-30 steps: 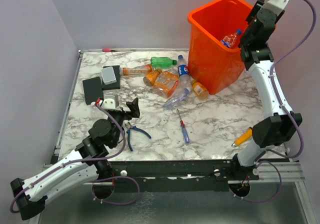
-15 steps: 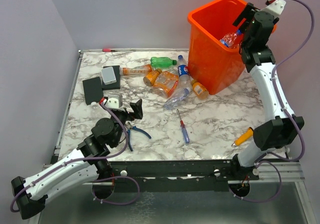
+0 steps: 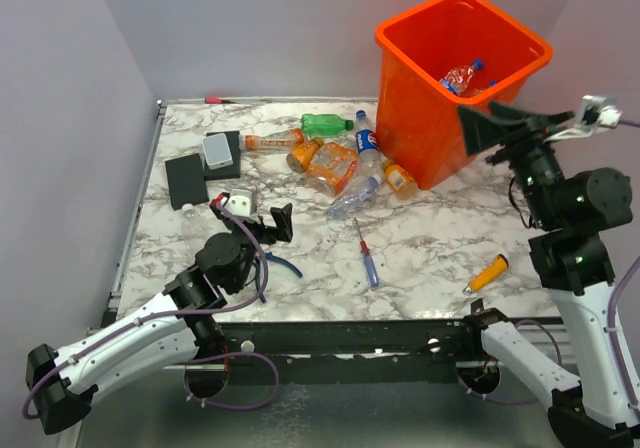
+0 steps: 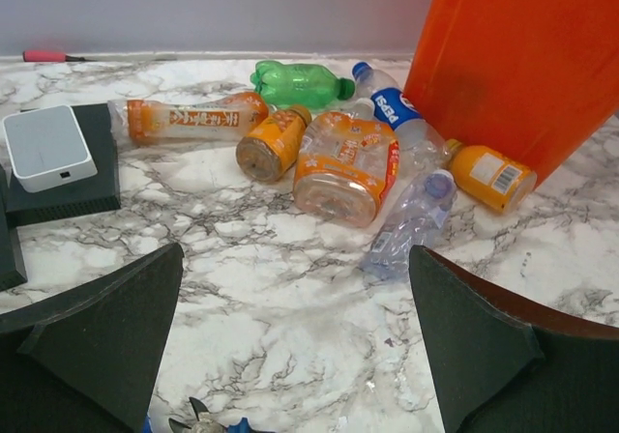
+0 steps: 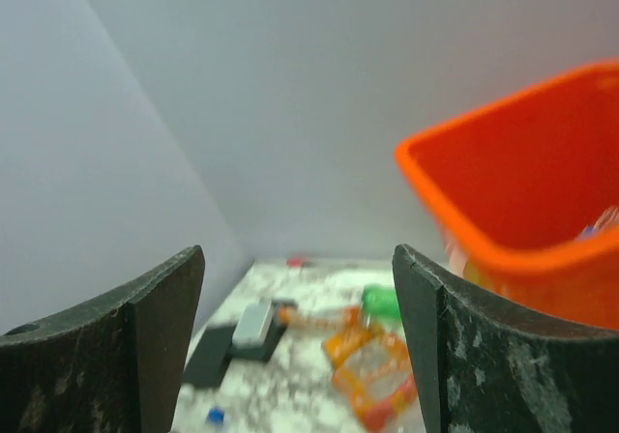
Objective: Put the plastic bottles in the bin
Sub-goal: Pick up the plastic bottle at the center of the board.
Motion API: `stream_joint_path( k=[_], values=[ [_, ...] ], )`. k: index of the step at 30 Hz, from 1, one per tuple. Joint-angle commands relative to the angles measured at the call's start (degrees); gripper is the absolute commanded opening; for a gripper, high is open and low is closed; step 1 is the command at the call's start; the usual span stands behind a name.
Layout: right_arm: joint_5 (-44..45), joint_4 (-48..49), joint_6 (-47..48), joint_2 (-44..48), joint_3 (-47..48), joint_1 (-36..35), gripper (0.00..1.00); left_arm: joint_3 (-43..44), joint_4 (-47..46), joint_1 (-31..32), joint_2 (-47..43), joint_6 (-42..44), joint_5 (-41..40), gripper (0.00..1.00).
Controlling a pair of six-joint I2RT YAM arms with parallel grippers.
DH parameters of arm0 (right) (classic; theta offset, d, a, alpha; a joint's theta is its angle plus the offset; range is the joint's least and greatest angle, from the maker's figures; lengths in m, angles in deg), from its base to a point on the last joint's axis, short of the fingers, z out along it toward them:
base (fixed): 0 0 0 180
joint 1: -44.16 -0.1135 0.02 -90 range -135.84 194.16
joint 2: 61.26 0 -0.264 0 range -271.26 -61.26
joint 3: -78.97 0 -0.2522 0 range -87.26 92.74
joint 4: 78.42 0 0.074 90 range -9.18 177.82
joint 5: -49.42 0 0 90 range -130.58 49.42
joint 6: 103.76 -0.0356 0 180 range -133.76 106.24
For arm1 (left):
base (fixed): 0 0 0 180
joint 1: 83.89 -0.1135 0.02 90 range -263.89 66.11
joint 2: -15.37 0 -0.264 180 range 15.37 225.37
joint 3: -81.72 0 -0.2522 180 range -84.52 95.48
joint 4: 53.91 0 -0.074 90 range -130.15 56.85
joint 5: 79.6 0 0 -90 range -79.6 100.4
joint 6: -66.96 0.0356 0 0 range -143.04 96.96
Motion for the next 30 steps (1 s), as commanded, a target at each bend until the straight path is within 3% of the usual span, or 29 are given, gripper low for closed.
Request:
stream_joint_path(
  k=[1, 7, 11, 19, 30],
  values=[
    [-12.7, -7.9, -3.9, 5.5, -16.1, -0.4, 0.81, -0.3, -0.8, 0.0, 3.4, 0.7, 5.2, 0.99],
    [-13.5, -12.1, -9.5, 17.1, -36.4, -0.4, 0.80, 4.7, 4.9, -0.1, 16.1, 2.6, 22.9, 0.99],
    [-14.2, -13.7, -11.6, 20.7, -43.7, -0.4, 0.79, 11.9, 9.7, 0.0, 28.3, 1.9, 32.5, 0.99],
    [-10.5, -14.6, -16.3, 24.7, -51.4, -1.1, 0.79, 29.9, 17.1, 0.2, 53.2, 5.1, 25.1, 0.92],
    [-9.4, -16.7, -17.4, 31.0, -54.4, -1.1, 0.79, 42.0, 17.4, -2.4, 70.6, 5.9, 16.6, 0.86]
  ],
)
